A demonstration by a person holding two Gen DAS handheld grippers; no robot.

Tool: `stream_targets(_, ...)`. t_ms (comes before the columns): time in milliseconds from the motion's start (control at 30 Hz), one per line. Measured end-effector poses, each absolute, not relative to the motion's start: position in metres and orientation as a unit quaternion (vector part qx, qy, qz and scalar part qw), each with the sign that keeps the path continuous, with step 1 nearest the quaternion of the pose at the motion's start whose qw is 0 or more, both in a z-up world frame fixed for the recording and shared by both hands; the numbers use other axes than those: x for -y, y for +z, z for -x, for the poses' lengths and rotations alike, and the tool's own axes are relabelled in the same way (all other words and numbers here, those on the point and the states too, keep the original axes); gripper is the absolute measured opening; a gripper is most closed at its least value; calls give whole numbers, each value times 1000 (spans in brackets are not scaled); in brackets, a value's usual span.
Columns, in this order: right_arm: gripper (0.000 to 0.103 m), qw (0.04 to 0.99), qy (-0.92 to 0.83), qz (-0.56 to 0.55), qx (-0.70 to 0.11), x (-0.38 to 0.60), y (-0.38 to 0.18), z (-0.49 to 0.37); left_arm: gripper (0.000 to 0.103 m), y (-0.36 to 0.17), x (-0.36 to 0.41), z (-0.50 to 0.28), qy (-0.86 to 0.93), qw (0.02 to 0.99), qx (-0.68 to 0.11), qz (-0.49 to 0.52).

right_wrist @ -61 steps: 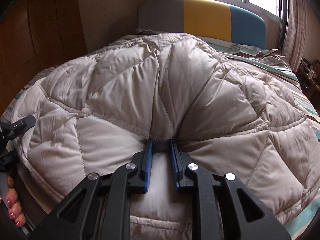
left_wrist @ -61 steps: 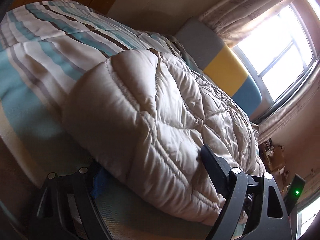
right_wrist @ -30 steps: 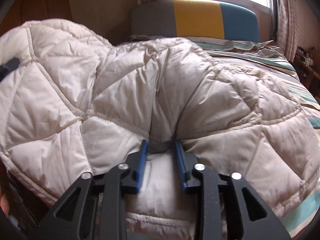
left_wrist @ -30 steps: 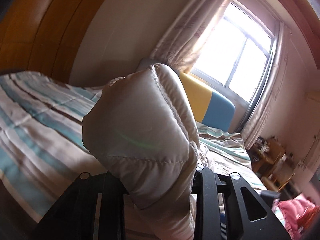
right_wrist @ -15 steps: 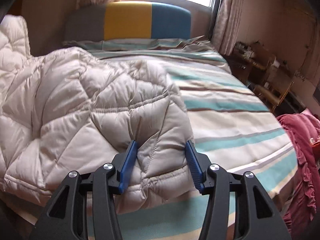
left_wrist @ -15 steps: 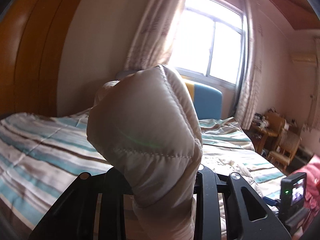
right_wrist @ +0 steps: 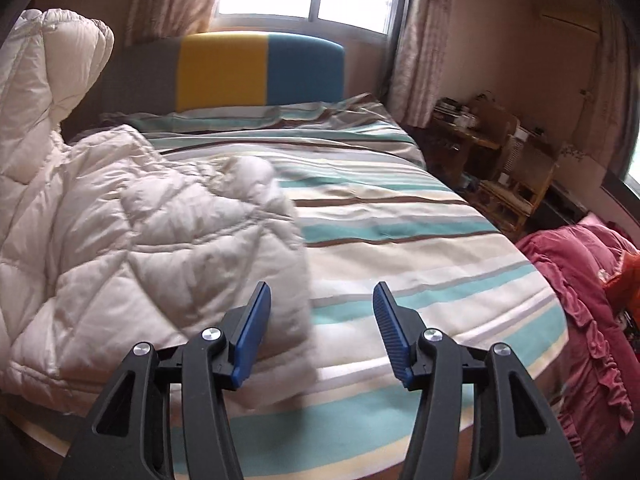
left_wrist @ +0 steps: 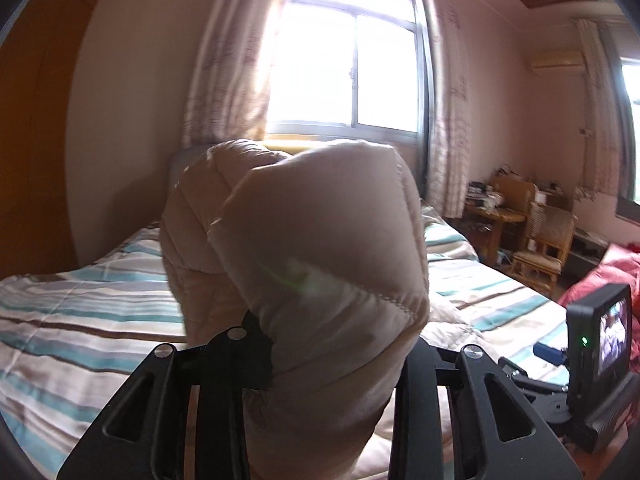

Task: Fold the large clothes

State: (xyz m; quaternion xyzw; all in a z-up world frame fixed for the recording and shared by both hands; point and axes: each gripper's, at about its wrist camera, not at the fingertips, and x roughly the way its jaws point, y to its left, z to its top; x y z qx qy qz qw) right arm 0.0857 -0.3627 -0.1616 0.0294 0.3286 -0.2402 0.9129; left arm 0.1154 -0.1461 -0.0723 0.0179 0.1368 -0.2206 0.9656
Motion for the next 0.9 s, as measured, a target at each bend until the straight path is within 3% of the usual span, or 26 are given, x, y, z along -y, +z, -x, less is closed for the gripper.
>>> stream_targets(600,53,889,-296,-82,-340,417,-152,-44,34,-123,260,-106,-327,920,-179,-120)
stream_targets(700,53,886,-297,-95,-342,423,-152,-39,44,-138,274,-102,-349,907,-182,-152)
stream_targets(800,53,893,-281,-111,-334,425,-148,-36,68,-149,278,-101,-393,884,-192,-166)
stream_targets(833,53,895,-276,-110,-332,425,-147,-36,81,-151,277,-99,-414,874,-191,-166)
stream_targets(867,53,897,-274,-108,-331,424,-145,-37,88,-151,276,-97,-431,867,-190,-162)
stream_targets(900,53,899,-270,-106,-329,422,-143,-38,88,-151,273,-97,-444,862,-190,-156)
